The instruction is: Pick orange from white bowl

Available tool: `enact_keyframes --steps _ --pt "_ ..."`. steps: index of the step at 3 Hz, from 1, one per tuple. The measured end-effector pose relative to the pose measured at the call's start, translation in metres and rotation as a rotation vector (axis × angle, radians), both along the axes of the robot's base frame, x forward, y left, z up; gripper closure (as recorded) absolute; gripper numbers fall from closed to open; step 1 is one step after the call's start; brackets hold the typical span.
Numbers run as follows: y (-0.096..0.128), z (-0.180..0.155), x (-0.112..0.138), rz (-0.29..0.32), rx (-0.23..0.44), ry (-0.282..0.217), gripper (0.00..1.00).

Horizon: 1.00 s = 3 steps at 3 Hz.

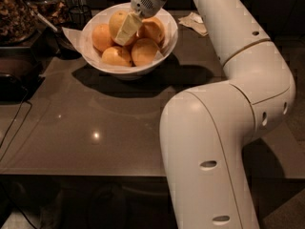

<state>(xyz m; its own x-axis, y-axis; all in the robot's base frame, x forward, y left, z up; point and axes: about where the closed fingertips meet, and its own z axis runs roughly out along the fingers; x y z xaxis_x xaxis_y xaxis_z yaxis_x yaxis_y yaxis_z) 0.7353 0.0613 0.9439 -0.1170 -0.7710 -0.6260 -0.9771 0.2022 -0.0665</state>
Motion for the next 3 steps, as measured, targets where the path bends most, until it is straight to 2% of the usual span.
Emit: enact_keyframes --steps 1,2,3 --pt "0.003 0.022 -0.009 0.018 0.07 -0.031 1.0" --pt "0.005 0.037 -0.025 0.043 0.145 -0.03 1.0" --pt "0.005 0.037 -0.025 0.043 0.145 -0.029 1.0"
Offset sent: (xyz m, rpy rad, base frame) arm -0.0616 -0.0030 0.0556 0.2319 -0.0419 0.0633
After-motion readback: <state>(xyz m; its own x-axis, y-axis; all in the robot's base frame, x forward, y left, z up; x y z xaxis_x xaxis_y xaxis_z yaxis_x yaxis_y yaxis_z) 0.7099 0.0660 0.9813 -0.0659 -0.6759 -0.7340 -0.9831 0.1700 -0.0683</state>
